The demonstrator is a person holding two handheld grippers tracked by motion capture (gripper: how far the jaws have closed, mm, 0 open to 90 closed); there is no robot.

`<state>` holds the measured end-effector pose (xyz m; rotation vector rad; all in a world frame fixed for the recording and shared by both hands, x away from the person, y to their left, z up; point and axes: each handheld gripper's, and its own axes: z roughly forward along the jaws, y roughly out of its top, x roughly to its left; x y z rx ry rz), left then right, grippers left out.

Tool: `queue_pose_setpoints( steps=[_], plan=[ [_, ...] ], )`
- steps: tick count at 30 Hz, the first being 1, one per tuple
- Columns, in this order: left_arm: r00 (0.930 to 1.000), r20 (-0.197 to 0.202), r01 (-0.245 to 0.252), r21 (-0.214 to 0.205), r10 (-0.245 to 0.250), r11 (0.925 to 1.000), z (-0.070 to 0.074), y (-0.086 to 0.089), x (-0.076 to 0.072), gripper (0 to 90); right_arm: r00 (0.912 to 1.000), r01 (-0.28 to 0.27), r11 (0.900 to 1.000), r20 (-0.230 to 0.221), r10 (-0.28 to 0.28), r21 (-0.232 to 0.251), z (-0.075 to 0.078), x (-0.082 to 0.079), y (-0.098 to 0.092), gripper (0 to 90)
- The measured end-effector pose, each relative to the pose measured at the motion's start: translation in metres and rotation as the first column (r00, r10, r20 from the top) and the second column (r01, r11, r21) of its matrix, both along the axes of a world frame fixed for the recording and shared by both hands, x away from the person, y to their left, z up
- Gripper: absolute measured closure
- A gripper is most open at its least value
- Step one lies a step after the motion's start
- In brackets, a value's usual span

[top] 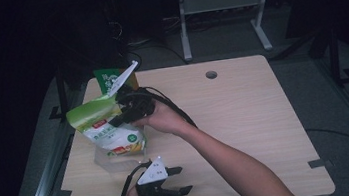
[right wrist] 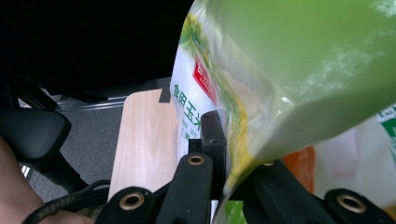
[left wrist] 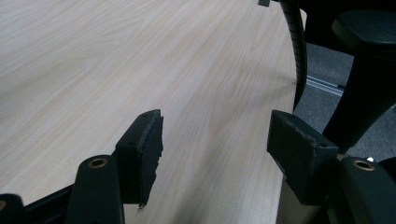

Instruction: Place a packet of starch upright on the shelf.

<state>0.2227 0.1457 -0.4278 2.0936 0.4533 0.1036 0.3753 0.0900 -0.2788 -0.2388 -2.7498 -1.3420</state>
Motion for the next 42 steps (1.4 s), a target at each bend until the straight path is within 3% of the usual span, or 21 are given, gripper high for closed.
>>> queue_pose_setpoints(
  steps=[14,22,30,34,42],
  plan=[
    [0.9999,-0.012,-0.011,-0.005,0.011,0.9999,-0.001,0.0,-0.002,35.4,0.9977,-0.053,0.9984,-0.044,0.052,-0.022,-0.023,0.004,0.031,90.0],
    [0.9998,-0.02,-0.007,0.0,0.007,1.0,-0.002,-0.001,-0.002,35.4,0.9956,-0.075,0.9959,-0.06,0.072,-0.049,-0.047,0.005,0.043,89.8],
    [0.9999,-0.014,-0.006,0.007,0.006,1.0,-0.002,0.0,0.0,35.5,0.9941,-0.082,0.993,-0.078,0.075,-0.086,-0.067,0.006,0.042,87.1],
    [0.9996,-0.025,-0.013,-0.004,0.013,0.9999,-0.003,0.0,0.0,35.5,0.9936,-0.07,0.9962,-0.093,0.065,-0.052,-0.062,0.008,0.035,83.4],
    [0.9997,-0.02,-0.016,-0.001,0.016,0.9999,-0.003,0.002,0.003,35.5,0.9961,-0.055,0.9949,-0.074,0.048,-0.085,-0.059,0.007,0.02,85.6]
  ],
)
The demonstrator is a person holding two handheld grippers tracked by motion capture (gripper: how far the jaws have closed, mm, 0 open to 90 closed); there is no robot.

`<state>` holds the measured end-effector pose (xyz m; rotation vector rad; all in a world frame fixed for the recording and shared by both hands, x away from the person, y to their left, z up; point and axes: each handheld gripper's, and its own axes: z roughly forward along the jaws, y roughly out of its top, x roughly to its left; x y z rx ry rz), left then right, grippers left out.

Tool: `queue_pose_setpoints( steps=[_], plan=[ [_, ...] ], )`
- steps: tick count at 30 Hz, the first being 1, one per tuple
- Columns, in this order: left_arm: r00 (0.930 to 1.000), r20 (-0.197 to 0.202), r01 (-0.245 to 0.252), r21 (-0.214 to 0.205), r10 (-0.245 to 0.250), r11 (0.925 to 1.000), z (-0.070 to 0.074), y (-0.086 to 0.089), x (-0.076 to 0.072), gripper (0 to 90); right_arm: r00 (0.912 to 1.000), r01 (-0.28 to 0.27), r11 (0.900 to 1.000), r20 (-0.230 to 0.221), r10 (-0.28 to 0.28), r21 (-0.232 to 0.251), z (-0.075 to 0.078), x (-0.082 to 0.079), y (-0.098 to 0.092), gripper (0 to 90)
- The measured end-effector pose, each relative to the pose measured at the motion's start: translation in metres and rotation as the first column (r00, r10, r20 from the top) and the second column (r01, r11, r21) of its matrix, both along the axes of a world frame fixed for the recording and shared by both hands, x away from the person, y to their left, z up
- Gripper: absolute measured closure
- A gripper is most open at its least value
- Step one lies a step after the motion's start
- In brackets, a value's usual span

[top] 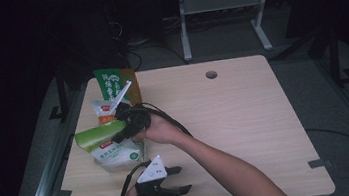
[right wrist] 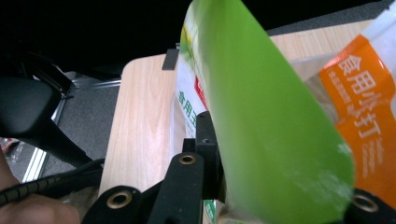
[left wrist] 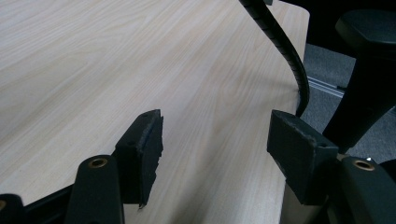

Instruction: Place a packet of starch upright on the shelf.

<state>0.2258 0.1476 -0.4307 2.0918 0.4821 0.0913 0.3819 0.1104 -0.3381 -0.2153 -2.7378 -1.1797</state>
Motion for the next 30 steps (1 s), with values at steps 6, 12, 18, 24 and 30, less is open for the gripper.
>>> queue_pose_setpoints(
  steps=[6,12,18,24,30],
  plan=[
    [1.0,0.001,-0.001,0.006,0.001,1.0,0.0,0.0,0.0,35.5,0.9999,-0.003,1.0,-0.012,0.003,0.01,-0.006,0.0,-0.009,89.6],
    [0.9999,0.011,0.001,0.013,-0.002,0.9999,0.0,0.002,0.001,35.5,1.0,0.006,0.9999,-0.008,-0.006,0.013,-0.007,-0.001,-0.014,89.8],
    [0.9999,0.009,-0.008,0.005,0.008,1.0,0.0,0.002,0.002,35.2,0.9998,0.013,0.9998,-0.017,-0.012,0.014,-0.007,-0.001,-0.014,83.2],
    [0.9998,0.015,-0.01,0.011,0.01,0.9999,0.0,0.004,0.006,33.9,0.9992,0.027,0.9985,-0.032,-0.025,0.047,0.0,0.003,-0.027,71.2],
    [0.9992,0.0,-0.04,0.008,0.04,0.9992,-0.001,0.005,0.007,31.9,0.9982,0.052,0.9966,-0.033,-0.05,0.065,0.004,0.006,-0.044,62.1]
  ],
)
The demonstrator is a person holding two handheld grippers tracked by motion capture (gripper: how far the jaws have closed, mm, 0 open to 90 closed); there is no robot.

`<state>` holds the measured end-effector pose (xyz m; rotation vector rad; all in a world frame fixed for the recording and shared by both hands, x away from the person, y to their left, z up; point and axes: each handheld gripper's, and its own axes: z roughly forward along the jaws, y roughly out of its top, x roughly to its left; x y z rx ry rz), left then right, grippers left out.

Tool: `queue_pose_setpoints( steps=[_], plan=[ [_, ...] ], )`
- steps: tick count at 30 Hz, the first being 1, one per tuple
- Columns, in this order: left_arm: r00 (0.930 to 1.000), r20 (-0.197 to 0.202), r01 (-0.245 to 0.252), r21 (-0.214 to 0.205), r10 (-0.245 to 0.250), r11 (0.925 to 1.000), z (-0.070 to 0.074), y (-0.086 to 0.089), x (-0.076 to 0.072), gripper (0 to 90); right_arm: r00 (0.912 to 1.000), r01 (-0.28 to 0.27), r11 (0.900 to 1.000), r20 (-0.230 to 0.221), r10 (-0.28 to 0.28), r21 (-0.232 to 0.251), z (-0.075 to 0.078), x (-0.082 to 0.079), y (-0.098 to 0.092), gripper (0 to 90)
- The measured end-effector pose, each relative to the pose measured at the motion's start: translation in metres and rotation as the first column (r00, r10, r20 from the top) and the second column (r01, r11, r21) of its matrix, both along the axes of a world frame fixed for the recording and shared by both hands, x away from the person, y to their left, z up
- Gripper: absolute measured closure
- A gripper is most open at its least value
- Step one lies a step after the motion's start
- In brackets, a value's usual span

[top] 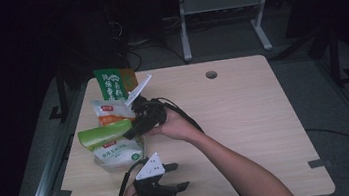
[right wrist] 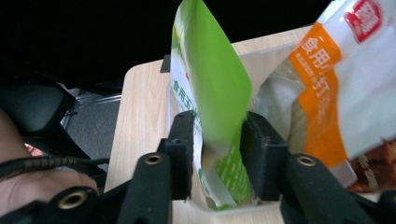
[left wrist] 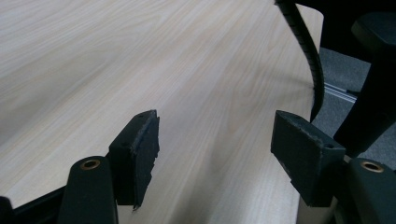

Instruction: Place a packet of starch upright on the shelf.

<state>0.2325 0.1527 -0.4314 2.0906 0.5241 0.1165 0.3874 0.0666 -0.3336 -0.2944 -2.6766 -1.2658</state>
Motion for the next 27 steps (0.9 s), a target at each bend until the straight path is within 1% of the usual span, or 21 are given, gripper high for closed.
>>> queue_pose_setpoints(
  steps=[4,6,7,8,10,12,14,17,20,26,27],
  plan=[
    [1.0,0.003,-0.007,0.005,0.007,1.0,0.001,0.003,0.002,31.2,0.9999,0.015,0.9999,0.005,-0.015,0.0,0.003,0.001,-0.011,56.2],
    [0.9999,0.004,-0.015,0.005,0.015,0.9999,0.001,0.004,0.003,30.8,0.9996,0.028,0.9996,0.001,-0.028,-0.003,0.004,0.002,-0.017,55.4],
    [0.9998,0.009,-0.018,0.005,0.018,0.9998,0.001,0.004,0.003,30.4,0.9996,0.028,0.9996,0.008,-0.028,0.001,0.005,0.003,-0.02,54.1],
    [0.9997,0.01,-0.022,0.006,0.022,0.9997,0.001,0.005,0.003,30.0,0.9992,0.04,0.9992,0.002,-0.04,-0.001,0.005,0.004,-0.023,52.3],
    [0.9996,0.008,-0.025,0.006,0.025,0.9997,0.001,0.005,0.004,29.9,0.9985,0.055,0.9985,0.004,-0.055,-0.007,0.005,0.006,-0.029,50.6],
    [0.9996,0.007,-0.028,-0.003,0.028,0.9996,0.001,0.006,0.004,29.9,0.9975,0.071,0.9973,-0.007,-0.071,-0.02,0.004,0.008,-0.036,48.7],
    [0.9996,0.01,-0.026,0.006,0.026,0.9996,0.001,0.007,0.005,29.8,0.9965,0.083,0.9961,-0.002,-0.083,-0.029,0.003,0.011,-0.042,47.9],
    [0.9995,0.009,-0.032,-0.003,0.032,0.9995,0.002,0.007,0.005,29.6,0.9944,0.106,0.9939,0.005,-0.106,-0.032,0.001,0.015,-0.052,46.5],
    [0.9994,0.013,-0.032,-0.002,0.032,0.9995,0.002,0.007,0.005,29.6,0.9911,0.133,0.9902,-0.004,-0.133,-0.043,-0.001,0.016,-0.061,45.4],
    [0.9993,0.012,-0.036,-0.001,0.036,0.9994,0.001,0.007,0.006,29.4,0.9858,0.168,0.9844,0.005,-0.168,-0.054,-0.004,0.018,-0.077,43.5],
    [0.9993,0.012,-0.035,-0.001,0.035,0.9994,0.001,0.007,0.006,29.3,0.9844,0.176,0.9827,0.0,-0.176,-0.058,-0.004,0.017,-0.079,43.4]
  ],
)
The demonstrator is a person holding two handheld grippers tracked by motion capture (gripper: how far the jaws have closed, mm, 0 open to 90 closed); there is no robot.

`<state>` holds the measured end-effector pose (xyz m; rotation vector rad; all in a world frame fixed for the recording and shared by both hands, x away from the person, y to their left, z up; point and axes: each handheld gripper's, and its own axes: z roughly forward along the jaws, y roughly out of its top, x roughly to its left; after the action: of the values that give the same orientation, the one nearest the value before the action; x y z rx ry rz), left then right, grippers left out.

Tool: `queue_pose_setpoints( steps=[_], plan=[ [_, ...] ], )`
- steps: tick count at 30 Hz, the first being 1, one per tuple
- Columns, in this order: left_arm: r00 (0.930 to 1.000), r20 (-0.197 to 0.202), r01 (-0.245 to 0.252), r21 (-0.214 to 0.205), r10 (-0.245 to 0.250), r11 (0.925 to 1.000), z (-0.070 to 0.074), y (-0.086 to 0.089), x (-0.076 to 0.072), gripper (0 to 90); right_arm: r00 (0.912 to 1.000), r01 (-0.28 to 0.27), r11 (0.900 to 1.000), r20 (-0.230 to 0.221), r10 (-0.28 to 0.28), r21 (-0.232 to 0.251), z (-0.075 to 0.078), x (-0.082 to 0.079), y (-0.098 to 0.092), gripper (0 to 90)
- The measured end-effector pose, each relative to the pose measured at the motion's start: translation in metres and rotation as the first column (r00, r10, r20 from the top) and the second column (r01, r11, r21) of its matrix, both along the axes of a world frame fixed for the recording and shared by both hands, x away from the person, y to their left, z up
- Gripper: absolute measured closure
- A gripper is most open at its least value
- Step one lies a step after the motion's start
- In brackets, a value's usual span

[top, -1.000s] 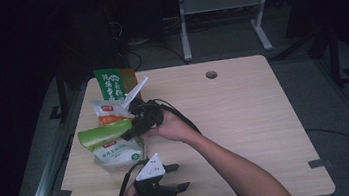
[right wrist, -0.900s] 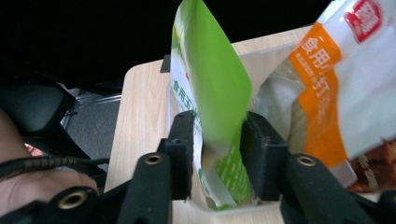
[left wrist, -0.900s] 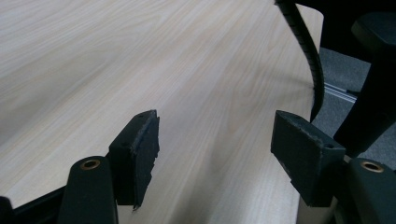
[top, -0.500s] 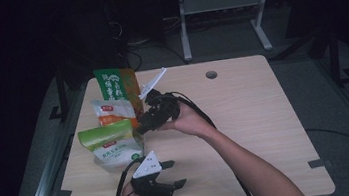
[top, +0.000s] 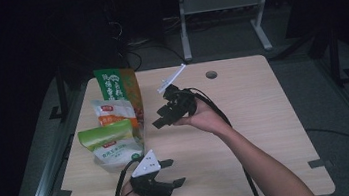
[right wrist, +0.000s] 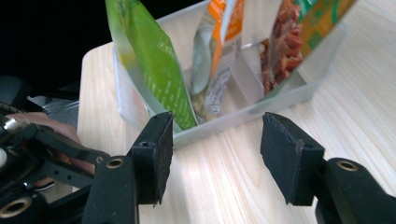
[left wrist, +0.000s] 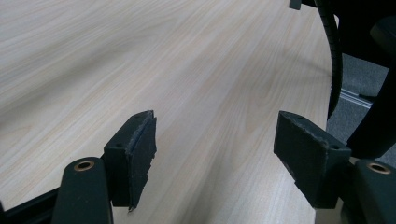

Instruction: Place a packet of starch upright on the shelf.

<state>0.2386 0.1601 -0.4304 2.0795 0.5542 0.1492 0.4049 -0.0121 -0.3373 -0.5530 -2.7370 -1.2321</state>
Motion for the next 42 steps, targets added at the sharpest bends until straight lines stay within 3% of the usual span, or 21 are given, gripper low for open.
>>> queue_pose_setpoints(
  steps=[6,13,23,32,42],
  plan=[
    [1.0,0.0,-0.004,-0.001,0.004,1.0,0.0,0.001,0.001,29.2,0.9997,0.023,0.9997,0.005,-0.023,-0.006,-0.002,0.003,-0.012,41.9],
    [1.0,-0.001,-0.008,0.0,0.008,1.0,0.001,0.002,0.001,29.2,0.9987,0.047,0.9983,-0.016,-0.048,-0.035,-0.005,0.005,-0.024,40.1],
    [1.0,-0.001,-0.008,-0.004,0.008,1.0,0.0,0.002,0.001,29.1,0.9921,0.113,0.9932,-0.052,-0.114,-0.031,-0.015,0.0,-0.053,37.6],
    [1.0,-0.004,-0.007,-0.005,0.007,1.0,0.001,0.002,0.0,29.1,0.9815,0.175,0.9839,-0.072,-0.177,-0.036,-0.025,-0.015,-0.086,36.5],
    [1.0,0.004,0.0,0.005,0.0,1.0,0.001,0.002,0.0,29.1,0.9686,0.222,0.9725,-0.098,-0.229,-0.069,-0.049,-0.036,-0.119,35.4]
  ],
)
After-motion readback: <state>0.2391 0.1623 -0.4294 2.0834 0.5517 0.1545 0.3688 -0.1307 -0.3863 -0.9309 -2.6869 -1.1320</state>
